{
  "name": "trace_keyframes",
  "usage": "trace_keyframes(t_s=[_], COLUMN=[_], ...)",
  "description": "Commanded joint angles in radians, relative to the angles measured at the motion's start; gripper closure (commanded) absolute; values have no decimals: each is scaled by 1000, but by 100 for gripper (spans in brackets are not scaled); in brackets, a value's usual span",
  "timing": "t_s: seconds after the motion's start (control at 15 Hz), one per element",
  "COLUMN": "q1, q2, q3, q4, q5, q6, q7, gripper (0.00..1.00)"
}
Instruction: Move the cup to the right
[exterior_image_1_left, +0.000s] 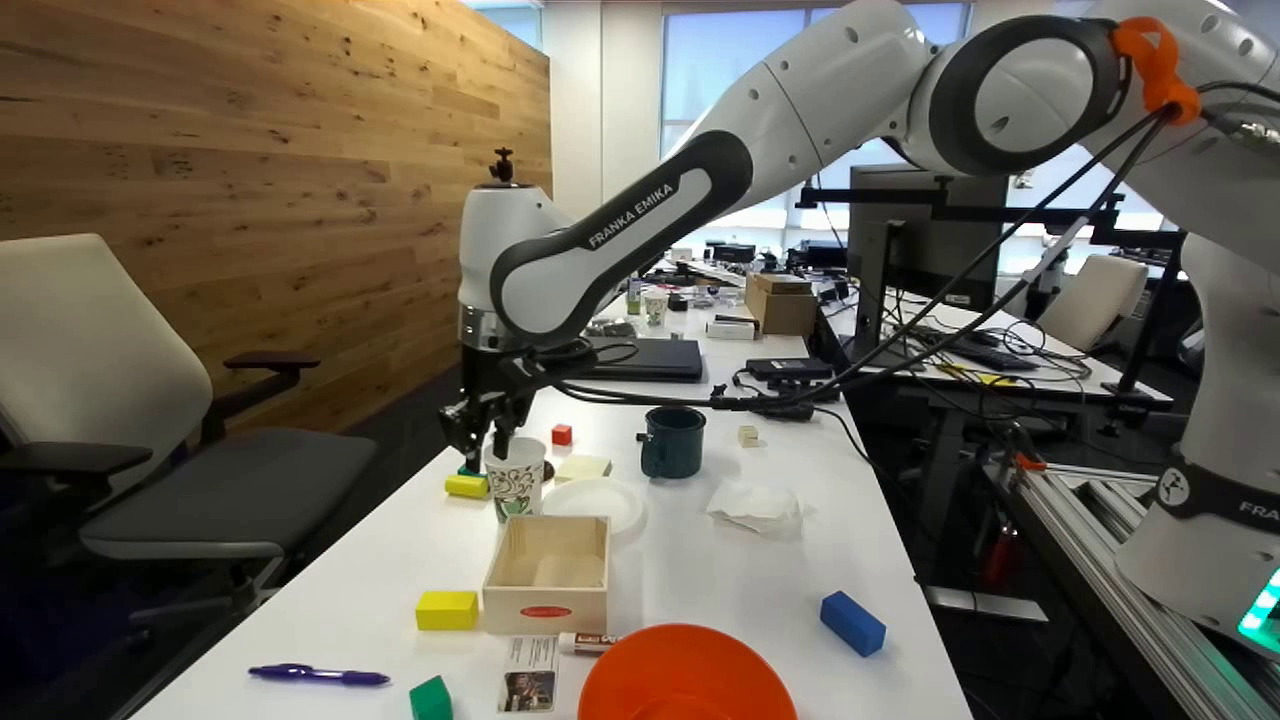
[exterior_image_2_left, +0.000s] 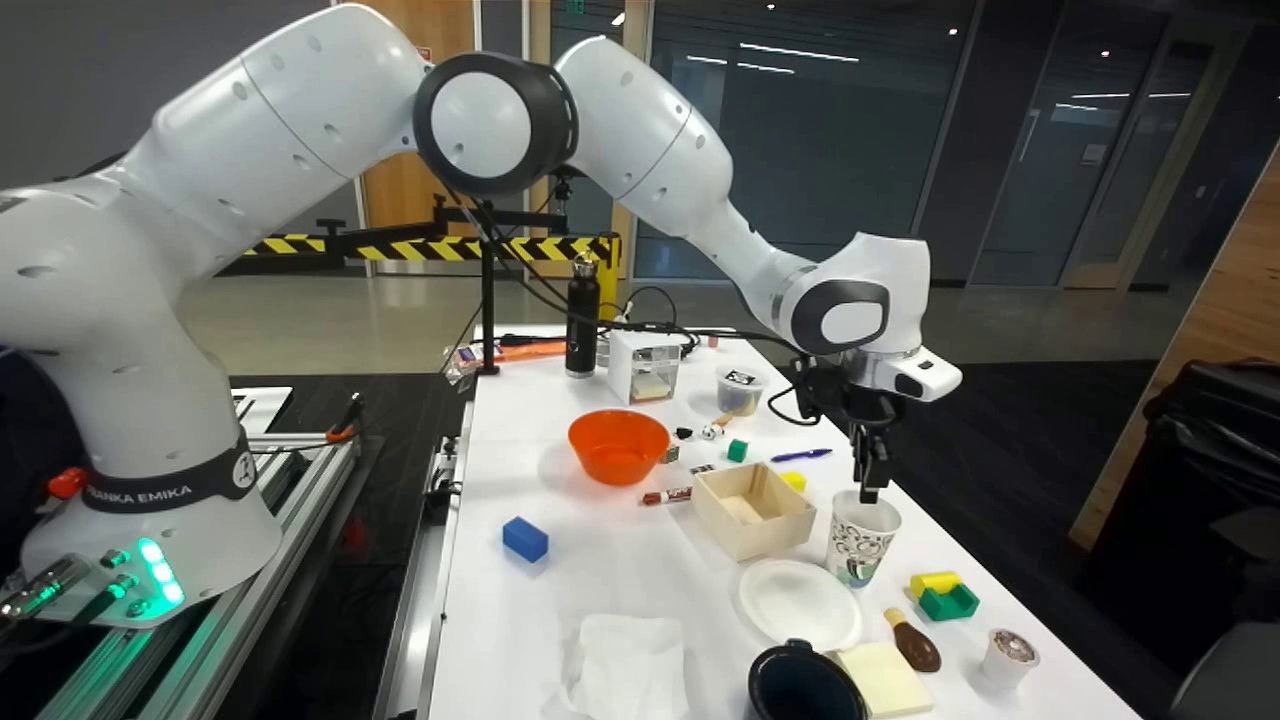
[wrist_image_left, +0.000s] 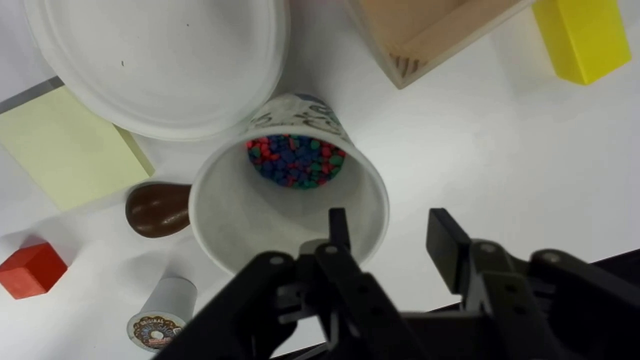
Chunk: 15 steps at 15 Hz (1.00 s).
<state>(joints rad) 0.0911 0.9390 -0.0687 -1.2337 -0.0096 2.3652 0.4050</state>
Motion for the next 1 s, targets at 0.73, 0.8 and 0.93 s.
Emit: trace_keyframes(t_s=[0.73,0.8,0.93], q1=[74,83,107], q2=[4,-4,-31], q3=[-95,-103,-121], q4=[-4,-7,-20], q5=[-16,-23,-38], q6=[-13,-21,-41], q7=[142,151,167], gripper=[99,99,99])
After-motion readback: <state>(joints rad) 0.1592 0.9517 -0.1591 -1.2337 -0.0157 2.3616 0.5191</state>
